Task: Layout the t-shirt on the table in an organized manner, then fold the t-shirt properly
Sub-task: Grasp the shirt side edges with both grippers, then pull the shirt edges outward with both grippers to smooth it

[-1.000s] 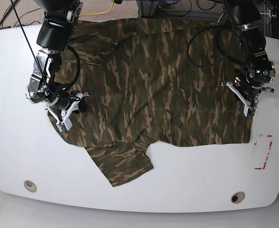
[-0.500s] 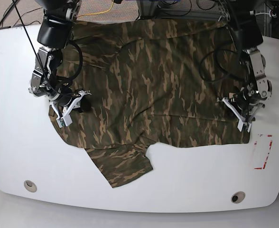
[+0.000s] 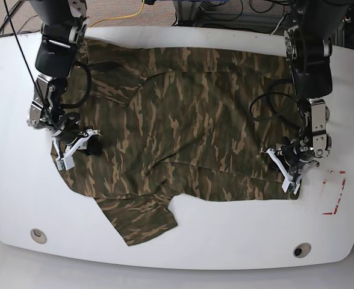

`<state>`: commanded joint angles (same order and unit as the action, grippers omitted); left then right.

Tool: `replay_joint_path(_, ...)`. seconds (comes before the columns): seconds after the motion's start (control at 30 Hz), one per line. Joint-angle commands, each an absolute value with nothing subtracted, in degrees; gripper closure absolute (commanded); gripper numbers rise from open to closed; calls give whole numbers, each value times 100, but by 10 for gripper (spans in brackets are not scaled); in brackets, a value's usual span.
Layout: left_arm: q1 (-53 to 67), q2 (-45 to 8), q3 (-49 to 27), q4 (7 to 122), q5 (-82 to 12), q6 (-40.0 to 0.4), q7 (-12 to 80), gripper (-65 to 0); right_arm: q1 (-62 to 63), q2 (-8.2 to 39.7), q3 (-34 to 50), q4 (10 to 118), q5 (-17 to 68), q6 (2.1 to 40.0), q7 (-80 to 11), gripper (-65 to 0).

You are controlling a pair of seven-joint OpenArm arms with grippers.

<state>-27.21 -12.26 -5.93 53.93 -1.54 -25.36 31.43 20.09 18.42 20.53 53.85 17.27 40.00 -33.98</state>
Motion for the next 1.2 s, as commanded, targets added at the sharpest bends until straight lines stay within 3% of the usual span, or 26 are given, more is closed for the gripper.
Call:
replay_joint_path(0.3, -2747, -1226, -585, 5429, -163, -2545, 3160, -96, 2000, 1824, 2062, 5833, 1763, 4000, -3679, -108)
replay_joint_path(0.67, -2158, -1235, -866, 7363, -180, -2554, 4242, -97, 1525, 1648, 2114, 7820, 1780, 4000, -4769, -111)
replay_joint_path(0.87, -1587, -1182, -1314, 8699, -180, -2835, 4989, -183, 998, 1481, 2510, 8954, 1780, 4000, -5587, -135)
replay_joint_path(0.97, -1244, -1024, -1569, 9297, -180, -3011, 5244, -262, 664, 1332, 2756, 9508, 1780, 4000, -5974, -236)
replay_joint_path(1.1, -681, -910, -1859, 10114, -171, -3248, 5525, -368, 127, 1051, 3090, 10308, 1780, 4000, -6484, -444)
replay_joint_path(1.2, -356, -884, -2018, 10492, -180, -3345, 5684, -379, -215, 884, 3284, 10782, 1780, 4000, -6686, -555)
